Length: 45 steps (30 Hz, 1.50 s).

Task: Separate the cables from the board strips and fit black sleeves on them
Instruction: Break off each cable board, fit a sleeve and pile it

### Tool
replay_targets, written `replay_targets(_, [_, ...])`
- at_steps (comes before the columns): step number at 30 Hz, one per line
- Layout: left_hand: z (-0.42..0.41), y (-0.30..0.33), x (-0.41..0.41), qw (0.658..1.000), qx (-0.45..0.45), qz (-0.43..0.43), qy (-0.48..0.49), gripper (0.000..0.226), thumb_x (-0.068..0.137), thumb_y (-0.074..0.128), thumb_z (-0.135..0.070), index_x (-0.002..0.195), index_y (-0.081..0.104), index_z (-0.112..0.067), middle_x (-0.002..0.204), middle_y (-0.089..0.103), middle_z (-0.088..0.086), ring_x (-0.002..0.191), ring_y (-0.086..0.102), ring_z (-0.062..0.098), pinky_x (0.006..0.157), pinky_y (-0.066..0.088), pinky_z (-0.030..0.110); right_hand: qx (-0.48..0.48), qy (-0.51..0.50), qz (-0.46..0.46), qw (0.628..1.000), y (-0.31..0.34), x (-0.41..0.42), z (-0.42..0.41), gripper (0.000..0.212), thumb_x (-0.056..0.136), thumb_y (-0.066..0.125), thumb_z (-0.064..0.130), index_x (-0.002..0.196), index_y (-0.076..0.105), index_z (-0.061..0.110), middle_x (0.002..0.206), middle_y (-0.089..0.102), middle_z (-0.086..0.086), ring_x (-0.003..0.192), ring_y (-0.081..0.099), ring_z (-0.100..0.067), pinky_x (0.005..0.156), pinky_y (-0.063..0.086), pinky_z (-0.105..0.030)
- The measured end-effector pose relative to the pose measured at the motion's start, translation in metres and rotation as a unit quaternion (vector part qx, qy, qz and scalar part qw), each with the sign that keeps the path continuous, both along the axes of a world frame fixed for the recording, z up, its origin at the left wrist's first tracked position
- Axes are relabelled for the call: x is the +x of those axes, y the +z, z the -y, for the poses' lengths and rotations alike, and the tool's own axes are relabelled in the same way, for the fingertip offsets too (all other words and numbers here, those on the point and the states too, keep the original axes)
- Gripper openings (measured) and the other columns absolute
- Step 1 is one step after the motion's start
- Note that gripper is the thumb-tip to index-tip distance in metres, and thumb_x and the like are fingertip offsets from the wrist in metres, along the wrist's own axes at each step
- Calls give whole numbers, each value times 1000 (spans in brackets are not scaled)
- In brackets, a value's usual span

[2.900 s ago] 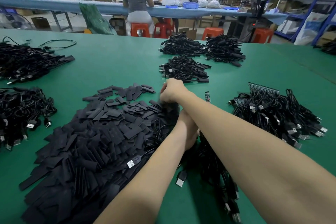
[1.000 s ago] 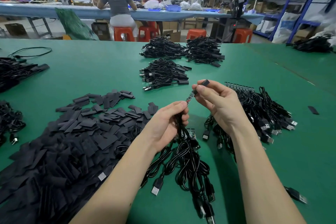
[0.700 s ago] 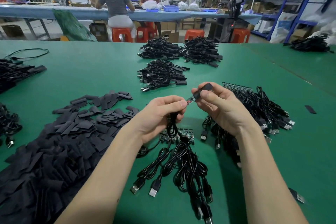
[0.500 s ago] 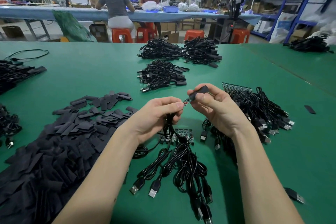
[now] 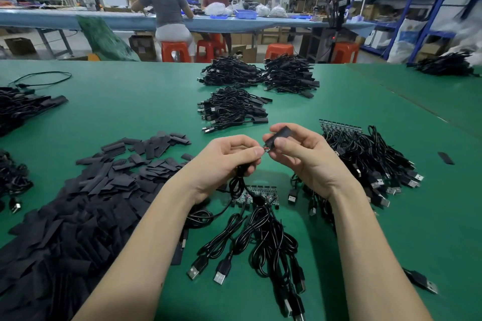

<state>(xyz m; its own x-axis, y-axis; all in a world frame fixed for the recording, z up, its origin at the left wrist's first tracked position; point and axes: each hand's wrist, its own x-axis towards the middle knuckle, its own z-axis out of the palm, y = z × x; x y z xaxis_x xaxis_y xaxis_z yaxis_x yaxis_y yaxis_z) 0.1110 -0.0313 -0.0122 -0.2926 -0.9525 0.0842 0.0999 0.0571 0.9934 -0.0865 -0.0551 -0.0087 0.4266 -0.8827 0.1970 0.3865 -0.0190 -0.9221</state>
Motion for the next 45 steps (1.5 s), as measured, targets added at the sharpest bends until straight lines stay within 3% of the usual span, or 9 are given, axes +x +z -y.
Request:
replay_targets(4, [5, -6, 0, 986, -103, 44, 124, 11, 85, 79, -14, 91, 71, -18, 84, 73, 0, 69, 69, 16, 69, 54, 20, 45, -69, 23, 996, -2, 5, 4, 14, 76, 76, 8, 90, 76, 9, 96, 77, -13, 87, 73, -16, 78, 58, -21])
replay_targets(10, [7, -11, -2, 967, -192, 81, 149, 9, 83, 81, -11, 83, 78, -19, 75, 74, 5, 67, 67, 13, 70, 56, 23, 57, -97, 17, 994, -3, 8, 6, 10, 73, 80, 14, 83, 82, 12, 95, 76, -12, 84, 71, -15, 75, 58, -19])
replay_targets(18, [4, -12, -3, 968, -190, 89, 139, 7, 84, 81, -8, 84, 78, -15, 76, 76, 5, 67, 70, 13, 69, 54, 19, 64, -81, 3, 995, -5, 6, 6, 13, 72, 80, 15, 84, 82, 12, 95, 77, -12, 80, 72, -15, 74, 58, -18])
replay_targets(23, [4, -11, -4, 966, -202, 78, 139, 14, 84, 80, -9, 83, 78, -23, 76, 75, 1, 68, 69, 11, 69, 53, 17, 64, -61, 6, 996, -6, 8, 6, 17, 74, 79, 14, 90, 79, 9, 96, 77, -13, 82, 74, -16, 74, 58, -19])
replay_targets(28, [5, -10, -1, 964, -209, 75, 144, 12, 85, 79, -18, 86, 77, -30, 80, 75, -2, 73, 69, 10, 73, 56, 27, 69, -46, 15, 996, -7, 16, 7, 21, 76, 78, 14, 95, 76, 5, 95, 77, -12, 82, 74, -15, 75, 58, -19])
replay_targets(30, [6, -11, 0, 965, -198, 99, 141, 9, 82, 79, -25, 89, 74, -29, 86, 76, -8, 82, 70, 8, 81, 56, 29, 76, -59, 20, 995, -9, 17, 7, 16, 77, 78, 14, 91, 78, 7, 94, 77, -12, 81, 73, -15, 75, 58, -19])
replay_targets(35, [8, -15, 0, 959, -190, 129, 168, 13, 84, 81, -14, 88, 72, -24, 83, 74, -8, 81, 68, 4, 77, 52, 16, 92, -77, 22, 993, -13, 17, 8, 10, 76, 79, 14, 84, 80, 9, 96, 76, -14, 82, 72, -15, 75, 58, -19])
replay_targets(45, [7, -14, -4, 971, -157, 65, 168, 13, 83, 80, -8, 92, 72, -13, 84, 77, 1, 77, 72, 13, 77, 57, 22, 71, -70, 3, 995, -13, 23, 7, 19, 78, 79, 17, 93, 77, 7, 93, 77, -12, 77, 72, -14, 74, 57, -19])
